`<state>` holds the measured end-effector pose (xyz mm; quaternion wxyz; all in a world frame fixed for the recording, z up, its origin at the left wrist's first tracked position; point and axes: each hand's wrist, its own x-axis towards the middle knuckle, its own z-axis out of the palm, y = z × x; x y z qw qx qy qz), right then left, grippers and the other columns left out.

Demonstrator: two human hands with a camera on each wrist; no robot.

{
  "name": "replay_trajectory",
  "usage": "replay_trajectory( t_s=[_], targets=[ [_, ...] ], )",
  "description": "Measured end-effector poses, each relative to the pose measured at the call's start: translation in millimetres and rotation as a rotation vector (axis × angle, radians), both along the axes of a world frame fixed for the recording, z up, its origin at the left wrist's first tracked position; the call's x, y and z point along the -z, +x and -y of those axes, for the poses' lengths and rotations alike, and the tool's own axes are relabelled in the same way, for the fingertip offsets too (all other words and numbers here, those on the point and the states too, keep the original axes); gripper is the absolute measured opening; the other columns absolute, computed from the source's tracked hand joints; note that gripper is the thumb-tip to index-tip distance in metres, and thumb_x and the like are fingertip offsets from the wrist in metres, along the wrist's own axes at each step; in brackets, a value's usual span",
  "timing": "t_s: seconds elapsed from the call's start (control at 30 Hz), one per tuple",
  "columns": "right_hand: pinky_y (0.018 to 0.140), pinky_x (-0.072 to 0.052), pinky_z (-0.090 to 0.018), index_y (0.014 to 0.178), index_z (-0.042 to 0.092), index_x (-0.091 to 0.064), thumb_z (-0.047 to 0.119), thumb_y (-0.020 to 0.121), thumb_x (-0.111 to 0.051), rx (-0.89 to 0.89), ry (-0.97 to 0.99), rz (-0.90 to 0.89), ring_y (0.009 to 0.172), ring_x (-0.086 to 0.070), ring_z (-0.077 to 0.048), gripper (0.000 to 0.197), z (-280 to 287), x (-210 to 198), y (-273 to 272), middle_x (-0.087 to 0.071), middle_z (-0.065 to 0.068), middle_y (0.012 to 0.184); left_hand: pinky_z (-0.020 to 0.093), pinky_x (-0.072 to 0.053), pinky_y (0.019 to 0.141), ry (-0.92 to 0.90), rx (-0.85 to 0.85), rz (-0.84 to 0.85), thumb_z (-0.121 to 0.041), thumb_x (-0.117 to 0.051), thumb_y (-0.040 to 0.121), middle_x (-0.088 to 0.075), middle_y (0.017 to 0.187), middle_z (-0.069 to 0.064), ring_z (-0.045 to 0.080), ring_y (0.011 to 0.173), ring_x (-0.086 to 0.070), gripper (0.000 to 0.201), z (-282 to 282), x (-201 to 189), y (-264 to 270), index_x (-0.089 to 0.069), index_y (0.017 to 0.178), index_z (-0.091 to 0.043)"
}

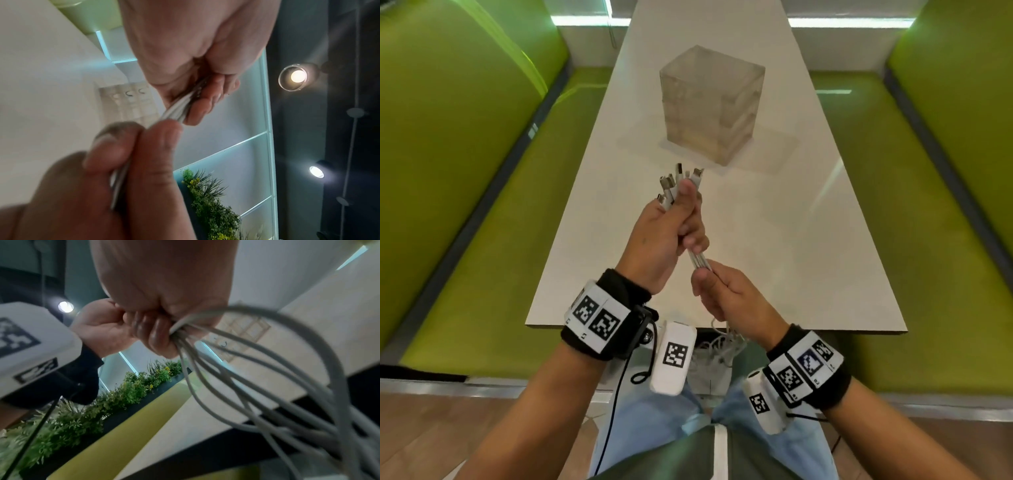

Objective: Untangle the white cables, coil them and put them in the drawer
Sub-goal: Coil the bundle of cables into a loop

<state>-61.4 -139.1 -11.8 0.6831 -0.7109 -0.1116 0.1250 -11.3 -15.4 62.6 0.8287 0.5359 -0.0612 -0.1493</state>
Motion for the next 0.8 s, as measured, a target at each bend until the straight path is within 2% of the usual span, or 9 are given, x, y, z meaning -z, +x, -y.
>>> replay_trajectory(
  t_s=[0.1,0.2,0.33,0.4,0.57,0.63,0.7,0.73,0.8],
  targets=[
    [0.043,-0.027,-0.016,0.072,0.019,-0.051,0.037,0.096,-0.037,0.079,0.081,-0.048,0.044,-0.029,-0.006,0.034,-2,11,-14,-0.033,0.005,0.052,0.021,-0.032,0.042,-0.012,0.010,-0.091,-0.041,-0.049,0.087,-0.026,0.050,-0.006,0.008,0.042,-0.026,0.031,7,9,1,-0.046,0.080,-0.012],
    [0.044,-0.029,-0.015,0.073,0.017,-0.051,0.037,0.097,-0.036,0.079,0.093,-0.076,0.046,-0.032,-0.005,0.034,-7,22,-23,-0.035,0.006,0.053,0.018,-0.023,0.038,-0.026,0.013,-0.176,-0.041,-0.048,0.091,-0.023,0.048,-0.008,0.005,0.038,-0.021,0.030,9,18,3,-0.049,0.091,-0.012],
    [0.047,-0.030,-0.014,0.069,0.020,-0.047,0.038,0.098,-0.037,0.034,-0.029,-0.045,0.046,-0.033,-0.002,0.036,-7,25,-21,-0.037,0.010,0.052,0.024,-0.010,0.039,-0.034,0.045,-0.263,-0.069,-0.045,0.079,-0.017,0.043,-0.007,0.009,0.038,-0.010,0.056,5,17,6,-0.042,0.062,-0.016],
    [0.049,-0.031,-0.014,0.068,0.021,-0.045,0.038,0.099,-0.036,0.003,-0.085,-0.022,0.046,-0.033,-0.001,0.036,-5,25,-20,-0.039,0.012,0.051,0.025,-0.008,0.041,-0.010,0.041,-0.285,-0.073,-0.047,0.074,-0.017,0.041,-0.005,0.012,0.040,-0.007,0.062,3,14,7,-0.033,0.054,-0.016],
    [0.058,-0.037,-0.019,0.069,0.023,-0.048,0.039,0.099,-0.037,-0.110,-0.205,-0.022,0.053,-0.042,-0.001,0.036,-4,26,-18,-0.048,0.014,0.057,0.021,-0.013,0.037,0.068,0.000,-0.331,-0.040,-0.049,0.089,-0.018,0.041,-0.006,0.010,0.036,-0.012,0.047,2,16,5,-0.031,0.053,-0.017],
    [0.070,-0.048,-0.029,0.084,0.019,-0.062,0.045,0.096,-0.043,-0.189,-0.280,-0.038,0.070,-0.059,-0.010,0.034,0,16,-9,-0.064,0.007,0.075,0.021,-0.013,0.037,0.083,0.003,-0.336,-0.035,-0.047,0.090,-0.018,0.041,-0.006,0.010,0.035,-0.012,0.044,1,16,4,-0.031,0.053,-0.017],
    [0.088,-0.049,-0.032,0.107,0.013,-0.060,0.039,0.094,-0.049,-0.213,-0.201,-0.079,0.093,-0.066,-0.017,0.032,3,3,0,-0.070,-0.001,0.094,0.022,-0.013,0.037,0.094,0.004,-0.334,-0.034,-0.047,0.090,-0.019,0.042,-0.006,0.010,0.036,-0.013,0.043,1,14,3,-0.032,0.054,-0.016],
    [0.091,-0.048,-0.030,0.110,0.010,-0.057,0.032,0.096,-0.047,-0.218,-0.124,-0.086,0.094,-0.066,-0.016,0.027,3,-3,5,-0.070,-0.002,0.094,0.022,-0.015,0.038,0.103,-0.003,-0.322,-0.034,-0.048,0.090,-0.019,0.042,-0.006,0.010,0.036,-0.013,0.043,1,13,3,-0.032,0.054,-0.016],
    [0.088,-0.049,-0.036,0.099,0.013,-0.053,0.020,0.099,-0.041,-0.192,-0.057,-0.075,0.077,-0.067,-0.014,0.014,-1,-10,10,-0.064,-0.002,0.076,0.025,-0.021,0.041,0.141,-0.027,-0.278,-0.038,-0.050,0.090,-0.021,0.045,-0.004,0.012,0.038,-0.018,0.043,2,11,2,-0.035,0.055,-0.016]
  ],
)
